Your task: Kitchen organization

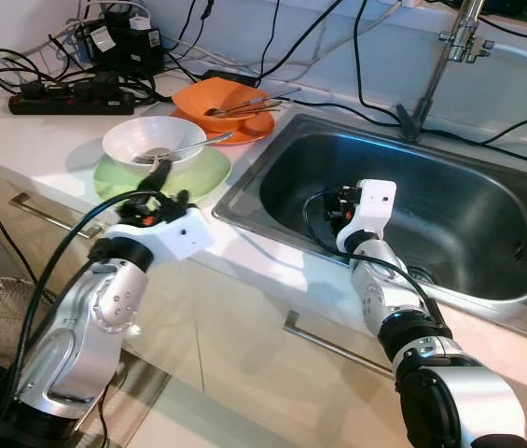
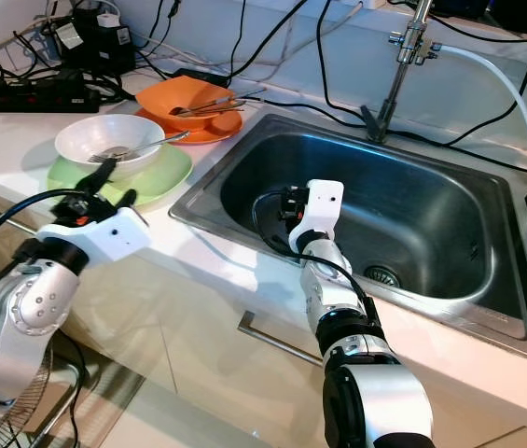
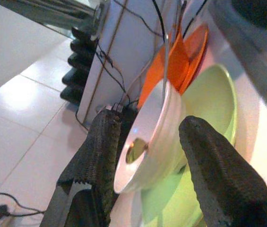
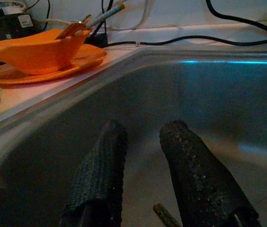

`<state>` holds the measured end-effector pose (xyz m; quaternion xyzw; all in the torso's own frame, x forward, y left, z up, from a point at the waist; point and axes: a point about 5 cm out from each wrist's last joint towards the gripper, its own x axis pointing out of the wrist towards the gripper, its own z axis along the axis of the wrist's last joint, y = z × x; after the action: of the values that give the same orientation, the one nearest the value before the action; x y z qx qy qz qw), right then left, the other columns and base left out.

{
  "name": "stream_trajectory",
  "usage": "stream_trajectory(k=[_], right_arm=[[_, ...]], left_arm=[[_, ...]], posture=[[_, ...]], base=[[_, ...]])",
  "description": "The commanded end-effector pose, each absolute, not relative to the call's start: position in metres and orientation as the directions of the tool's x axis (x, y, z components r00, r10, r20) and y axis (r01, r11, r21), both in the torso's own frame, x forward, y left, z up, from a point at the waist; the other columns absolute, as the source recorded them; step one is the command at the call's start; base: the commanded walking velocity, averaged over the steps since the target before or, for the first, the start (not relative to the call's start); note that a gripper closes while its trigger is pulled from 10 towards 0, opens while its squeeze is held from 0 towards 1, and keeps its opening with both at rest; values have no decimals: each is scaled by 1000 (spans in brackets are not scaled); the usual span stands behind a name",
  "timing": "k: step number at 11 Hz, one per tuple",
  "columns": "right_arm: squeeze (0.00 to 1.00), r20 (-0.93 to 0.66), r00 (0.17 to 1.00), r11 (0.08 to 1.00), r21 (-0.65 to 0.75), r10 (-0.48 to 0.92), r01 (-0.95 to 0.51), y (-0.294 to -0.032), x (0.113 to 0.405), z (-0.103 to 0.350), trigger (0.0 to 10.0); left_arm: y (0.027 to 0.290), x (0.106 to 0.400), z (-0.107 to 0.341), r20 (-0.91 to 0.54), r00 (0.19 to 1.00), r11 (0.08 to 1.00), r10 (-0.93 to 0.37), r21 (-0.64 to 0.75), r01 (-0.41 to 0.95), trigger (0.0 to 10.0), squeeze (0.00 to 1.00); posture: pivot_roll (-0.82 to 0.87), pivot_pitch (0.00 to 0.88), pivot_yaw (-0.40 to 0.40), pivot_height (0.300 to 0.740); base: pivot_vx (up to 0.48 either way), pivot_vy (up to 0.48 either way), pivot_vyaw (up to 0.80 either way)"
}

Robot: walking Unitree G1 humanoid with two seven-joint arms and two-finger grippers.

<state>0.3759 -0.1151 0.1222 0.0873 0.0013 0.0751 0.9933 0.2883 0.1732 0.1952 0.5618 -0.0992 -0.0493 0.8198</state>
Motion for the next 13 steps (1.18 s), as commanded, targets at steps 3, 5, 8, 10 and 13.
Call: stream_trajectory(k=[3,5,8,10,13], right_arm=[[0,5,989,974,170,149,-147,-116,376,122,10000],[0,4,989,974,175,146,-144,-116,376,121,10000],[0,1,989,973,181,148,-146,-114,375,121,10000],[0,2,989,973,183,146,-144,-114,375,121,10000],[0,9,988,970,188,154,-153,-109,374,120,10000]], left_arm=[[187,295,200,117,987,336,-110,939,-74,10000,0],[190,299,203,121,988,314,-92,946,-86,10000,0],[192,308,203,116,991,302,-74,949,-88,10000,0],[186,319,199,99,992,312,-77,947,-70,10000,0],[173,328,195,91,990,347,-110,937,-47,10000,0]], posture=[[299,2,-78,740],[297,4,-78,740],[291,3,-77,740],[282,4,-76,740],[273,2,-73,740]], base=[[0,0,0],[0,0,0],[0,0,0],[0,0,0],[0,0,0]])
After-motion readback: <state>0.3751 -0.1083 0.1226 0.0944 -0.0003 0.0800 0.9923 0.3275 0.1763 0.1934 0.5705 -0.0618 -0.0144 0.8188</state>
